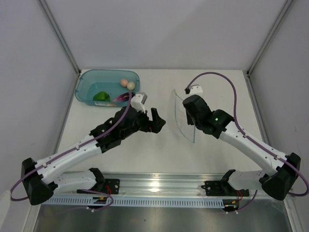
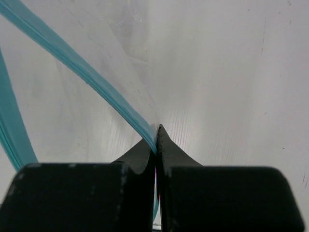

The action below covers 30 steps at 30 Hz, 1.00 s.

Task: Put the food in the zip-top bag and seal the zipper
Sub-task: Open the zipper of the food storage bag at the center of the board.

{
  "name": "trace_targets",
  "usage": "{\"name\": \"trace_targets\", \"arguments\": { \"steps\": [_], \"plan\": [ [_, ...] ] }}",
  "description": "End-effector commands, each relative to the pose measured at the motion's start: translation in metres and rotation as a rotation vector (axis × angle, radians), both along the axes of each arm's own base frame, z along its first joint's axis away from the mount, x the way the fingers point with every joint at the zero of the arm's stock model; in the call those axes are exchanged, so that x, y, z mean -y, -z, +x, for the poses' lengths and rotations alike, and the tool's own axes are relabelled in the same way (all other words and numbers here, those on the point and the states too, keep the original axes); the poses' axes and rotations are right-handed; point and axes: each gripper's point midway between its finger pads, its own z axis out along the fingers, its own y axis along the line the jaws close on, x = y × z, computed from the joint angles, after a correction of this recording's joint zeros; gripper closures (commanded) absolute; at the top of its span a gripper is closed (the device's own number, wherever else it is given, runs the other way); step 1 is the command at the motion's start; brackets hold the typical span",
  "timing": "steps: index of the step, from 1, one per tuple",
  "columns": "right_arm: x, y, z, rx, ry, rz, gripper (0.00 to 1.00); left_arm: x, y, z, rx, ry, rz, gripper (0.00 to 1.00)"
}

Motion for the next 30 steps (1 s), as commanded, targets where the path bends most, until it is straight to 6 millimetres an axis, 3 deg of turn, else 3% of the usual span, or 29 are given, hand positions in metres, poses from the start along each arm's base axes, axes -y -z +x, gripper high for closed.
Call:
{"name": "trace_targets", "arguments": {
  "steps": [1,3,7,9,10,12,13,15,18,19,20,21,22,23,26,27,28,29,30],
  "plan": [
    [-0.007,-0.023,0.012,0.067,0.008,0.023,1.0,-0.02,-0.037,0.009,0.111,-0.088,-0.092,0.01],
    [-0.011,-0.024,0.013,0.068,0.004,0.008,1.0,-0.031,-0.049,0.011,0.143,-0.126,-0.112,0.01],
    [-0.011,-0.028,0.021,0.093,0.025,-0.076,1.0,-0.064,-0.04,0.035,0.078,-0.273,-0.084,0.0],
    [-0.008,-0.037,0.022,0.113,0.042,-0.111,1.0,-0.071,-0.042,0.044,0.041,-0.305,-0.088,0.01],
    [-0.004,-0.042,0.024,0.132,0.057,-0.136,1.0,-0.082,-0.027,0.054,-0.005,-0.358,-0.049,0.01],
    [-0.001,-0.046,0.025,0.149,0.064,-0.143,1.0,-0.096,-0.031,0.071,-0.007,-0.422,-0.04,0.01],
    [0.0,-0.048,0.026,0.156,0.061,-0.151,1.0,-0.101,-0.018,0.077,-0.041,-0.449,-0.002,0.01],
    [0.003,-0.052,0.029,0.168,0.072,-0.16,1.0,-0.117,-0.029,0.097,-0.023,-0.527,0.009,0.01],
    [0.002,-0.054,0.032,0.167,0.069,-0.148,1.0,-0.136,-0.017,0.125,-0.072,-0.608,0.072,0.0],
    [0.0,-0.053,0.032,0.164,0.067,-0.139,1.0,-0.139,-0.035,0.136,-0.055,-0.636,0.049,0.01],
    [-0.002,-0.051,0.031,0.155,0.062,-0.134,1.0,-0.145,-0.014,0.144,-0.121,-0.668,0.106,0.01],
    [-0.005,-0.047,0.031,0.143,0.054,-0.133,1.0,-0.154,-0.007,0.15,-0.143,-0.709,0.134,0.01],
    [-0.006,-0.044,0.031,0.135,0.053,-0.132,1.0,-0.165,-0.027,0.165,-0.12,-0.762,0.11,0.01],
    [-0.007,-0.041,0.031,0.127,0.05,-0.13,1.0,-0.17,-0.006,0.177,-0.167,-0.791,0.16,0.0],
    [-0.009,-0.031,0.032,0.107,0.042,-0.131,1.0,-0.193,-0.023,0.206,-0.168,-0.871,0.194,0.0],
    [-0.01,-0.029,0.033,0.101,0.038,-0.129,1.0,-0.206,0.008,0.211,-0.258,-0.9,0.267,0.0],
    [-0.011,-0.025,0.033,0.091,0.032,-0.128,1.0,-0.212,0.016,0.216,-0.285,-0.914,0.288,0.0],
    [-0.009,-0.023,0.035,0.084,0.036,-0.129,1.0,-0.217,0.001,0.227,-0.263,-0.94,0.273,0.0],
    [-0.01,-0.021,0.034,0.078,0.031,-0.127,1.0,-0.23,0.021,0.231,-0.312,-0.973,0.316,0.01]
  ]
}}
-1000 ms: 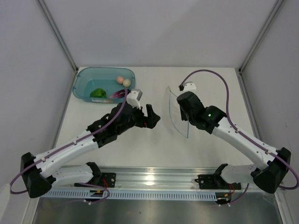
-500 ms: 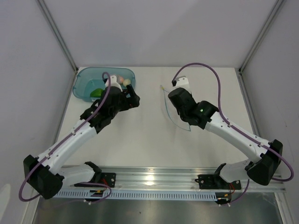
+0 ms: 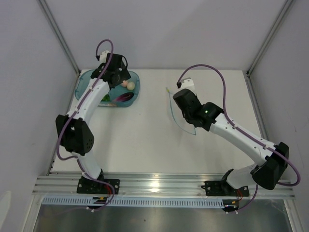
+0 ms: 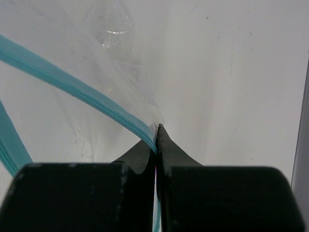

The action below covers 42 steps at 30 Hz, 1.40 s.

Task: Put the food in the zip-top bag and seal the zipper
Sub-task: Open the zipper of the food storage bag at the center of the board, then pick up the fake vegetable from the bin.

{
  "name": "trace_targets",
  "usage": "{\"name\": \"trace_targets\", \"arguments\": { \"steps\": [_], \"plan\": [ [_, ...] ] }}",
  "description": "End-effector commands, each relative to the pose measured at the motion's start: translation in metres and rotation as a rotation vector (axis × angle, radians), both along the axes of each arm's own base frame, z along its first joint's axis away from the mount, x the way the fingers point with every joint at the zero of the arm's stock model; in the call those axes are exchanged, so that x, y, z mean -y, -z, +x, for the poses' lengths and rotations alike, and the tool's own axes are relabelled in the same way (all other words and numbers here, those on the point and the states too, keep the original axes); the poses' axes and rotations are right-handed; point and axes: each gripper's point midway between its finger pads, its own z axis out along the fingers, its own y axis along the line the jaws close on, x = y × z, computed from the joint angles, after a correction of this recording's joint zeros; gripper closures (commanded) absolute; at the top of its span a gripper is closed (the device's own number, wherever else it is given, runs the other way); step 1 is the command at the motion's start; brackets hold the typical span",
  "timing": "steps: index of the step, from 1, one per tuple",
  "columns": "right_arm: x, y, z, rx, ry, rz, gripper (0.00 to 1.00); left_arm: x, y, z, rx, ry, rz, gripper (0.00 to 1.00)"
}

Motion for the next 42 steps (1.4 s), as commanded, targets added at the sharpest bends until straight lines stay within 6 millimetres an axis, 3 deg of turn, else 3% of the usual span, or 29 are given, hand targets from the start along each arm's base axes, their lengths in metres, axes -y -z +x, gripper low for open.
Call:
{"name": "trace_targets", "arguments": {
  "steps": [1,4,10,15,31,42],
  "plan": [
    [-0.004,0.003,0.005,-0.008,-0.006,0.033,1.0,-0.041,0.022,0.002,-0.124,-0.121,0.07,0.0],
    [-0.006,0.006,0.005,-0.017,-0.017,0.048,1.0,-0.063,0.035,0.014,-0.151,-0.16,0.075,0.01],
    [-0.016,0.02,0.001,-0.048,-0.058,0.075,1.0,-0.1,0.073,0.016,-0.247,-0.202,0.085,0.01],
    [-0.022,0.029,-0.001,-0.07,-0.085,0.095,1.0,-0.123,0.086,0.019,-0.288,-0.226,0.136,0.0],
    [-0.024,0.031,-0.005,-0.078,-0.108,0.122,1.0,-0.132,0.117,0.035,-0.352,-0.152,0.176,0.01],
    [-0.028,0.034,-0.005,-0.085,-0.115,0.13,1.0,-0.133,0.143,0.028,-0.424,-0.127,0.184,0.06]
  ]
}}
